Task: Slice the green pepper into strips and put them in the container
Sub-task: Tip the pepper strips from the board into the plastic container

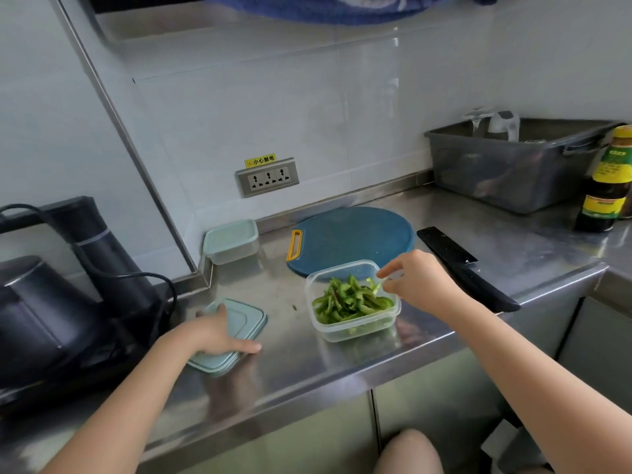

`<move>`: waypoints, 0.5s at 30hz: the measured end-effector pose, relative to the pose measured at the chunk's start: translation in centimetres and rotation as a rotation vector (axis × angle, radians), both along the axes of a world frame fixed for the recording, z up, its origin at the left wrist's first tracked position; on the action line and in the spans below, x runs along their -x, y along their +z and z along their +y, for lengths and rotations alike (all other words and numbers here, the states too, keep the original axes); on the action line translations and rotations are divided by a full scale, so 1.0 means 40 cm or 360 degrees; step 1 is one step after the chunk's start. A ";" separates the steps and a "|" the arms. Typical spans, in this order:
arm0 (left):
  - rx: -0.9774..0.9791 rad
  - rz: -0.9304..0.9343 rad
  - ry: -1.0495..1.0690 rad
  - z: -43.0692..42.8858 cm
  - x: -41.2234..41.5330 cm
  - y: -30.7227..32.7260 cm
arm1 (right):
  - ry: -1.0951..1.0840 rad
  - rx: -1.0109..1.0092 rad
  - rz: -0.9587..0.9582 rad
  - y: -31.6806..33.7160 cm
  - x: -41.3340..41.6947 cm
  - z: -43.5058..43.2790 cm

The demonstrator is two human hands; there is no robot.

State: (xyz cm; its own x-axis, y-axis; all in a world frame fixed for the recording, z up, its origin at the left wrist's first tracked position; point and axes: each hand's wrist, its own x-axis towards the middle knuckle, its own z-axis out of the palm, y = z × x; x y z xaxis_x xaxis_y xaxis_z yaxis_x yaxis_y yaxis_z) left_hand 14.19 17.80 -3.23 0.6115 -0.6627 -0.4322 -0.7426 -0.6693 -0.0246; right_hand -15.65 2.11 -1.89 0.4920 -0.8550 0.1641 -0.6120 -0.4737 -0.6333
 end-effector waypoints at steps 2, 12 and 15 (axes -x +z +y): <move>0.0176 0.0012 0.0011 0.008 0.006 0.000 | 0.0009 -0.0001 -0.0010 0.001 0.003 0.004; 0.0923 -0.0645 -0.0314 0.009 0.144 0.107 | 0.0000 -0.0053 -0.0026 0.003 0.018 0.013; 0.1690 -0.0561 -0.0255 0.011 0.166 0.203 | -0.0002 -0.0110 -0.0094 0.002 0.016 0.007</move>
